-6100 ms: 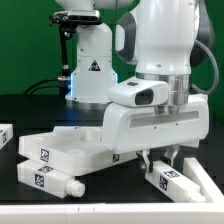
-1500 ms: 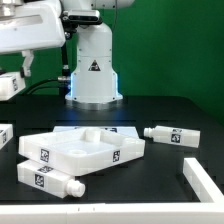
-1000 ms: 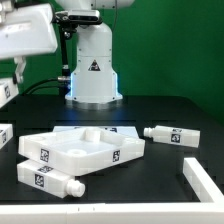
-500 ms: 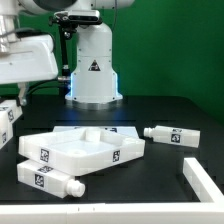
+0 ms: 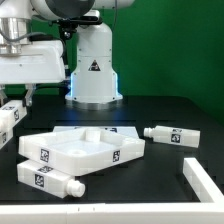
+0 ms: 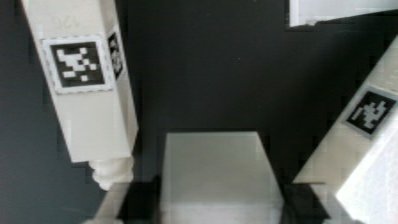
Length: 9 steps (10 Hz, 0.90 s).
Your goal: Assemble desk
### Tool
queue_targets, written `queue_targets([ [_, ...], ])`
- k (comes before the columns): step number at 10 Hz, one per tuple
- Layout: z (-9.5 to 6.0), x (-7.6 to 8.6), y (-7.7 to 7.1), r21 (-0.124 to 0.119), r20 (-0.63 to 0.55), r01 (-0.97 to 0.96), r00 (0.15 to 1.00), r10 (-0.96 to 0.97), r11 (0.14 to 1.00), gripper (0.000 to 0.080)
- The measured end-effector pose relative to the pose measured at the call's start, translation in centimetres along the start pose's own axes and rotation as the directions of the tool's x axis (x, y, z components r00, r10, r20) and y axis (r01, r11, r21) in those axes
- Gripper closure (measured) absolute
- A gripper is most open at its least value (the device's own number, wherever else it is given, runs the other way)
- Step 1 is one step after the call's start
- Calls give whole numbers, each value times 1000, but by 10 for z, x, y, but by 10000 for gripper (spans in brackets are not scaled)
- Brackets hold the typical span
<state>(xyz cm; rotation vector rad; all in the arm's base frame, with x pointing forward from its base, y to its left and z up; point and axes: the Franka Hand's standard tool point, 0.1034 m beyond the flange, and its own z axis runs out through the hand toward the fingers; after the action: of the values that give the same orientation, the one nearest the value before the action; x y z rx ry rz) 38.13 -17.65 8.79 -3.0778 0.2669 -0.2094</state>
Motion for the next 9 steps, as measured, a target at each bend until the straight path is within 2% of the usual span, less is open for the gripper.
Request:
queue_targets([
  [3, 5, -29, -12, -6, 22, -6, 1000, 6, 1000, 512],
  [4, 6, -35, -14, -2, 29, -12, 1000, 12, 1000, 512],
  [9, 4, -36, -17, 1, 24, -18, 1000, 18, 1000, 512],
])
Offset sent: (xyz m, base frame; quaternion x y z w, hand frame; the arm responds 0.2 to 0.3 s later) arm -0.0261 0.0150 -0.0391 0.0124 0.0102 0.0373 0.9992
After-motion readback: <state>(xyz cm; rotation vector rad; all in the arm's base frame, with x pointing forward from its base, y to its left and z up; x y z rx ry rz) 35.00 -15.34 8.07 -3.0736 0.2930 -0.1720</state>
